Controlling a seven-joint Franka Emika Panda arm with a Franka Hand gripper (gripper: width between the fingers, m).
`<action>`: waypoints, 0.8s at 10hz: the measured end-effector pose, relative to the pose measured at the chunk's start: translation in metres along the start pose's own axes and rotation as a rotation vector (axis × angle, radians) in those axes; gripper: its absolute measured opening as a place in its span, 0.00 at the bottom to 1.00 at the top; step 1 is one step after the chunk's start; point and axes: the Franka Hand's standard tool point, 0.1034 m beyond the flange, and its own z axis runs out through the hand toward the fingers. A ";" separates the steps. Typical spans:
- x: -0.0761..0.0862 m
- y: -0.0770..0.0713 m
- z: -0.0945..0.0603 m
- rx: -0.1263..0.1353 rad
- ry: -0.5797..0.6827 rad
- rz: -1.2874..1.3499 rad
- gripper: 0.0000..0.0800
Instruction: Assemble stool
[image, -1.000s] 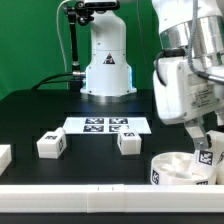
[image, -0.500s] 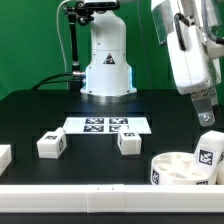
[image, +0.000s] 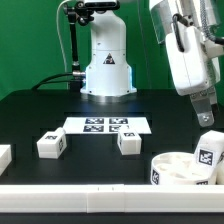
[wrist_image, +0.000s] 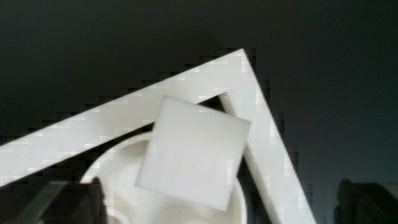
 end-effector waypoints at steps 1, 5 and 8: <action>0.000 0.000 0.000 0.000 0.000 0.000 0.81; 0.024 -0.004 -0.007 -0.012 0.009 -0.395 0.81; 0.037 -0.007 -0.013 0.005 0.023 -0.451 0.81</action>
Offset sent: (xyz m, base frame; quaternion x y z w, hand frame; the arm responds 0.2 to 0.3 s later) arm -0.0231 -0.0163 -0.0013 -0.0484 -0.0026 -0.2966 0.9538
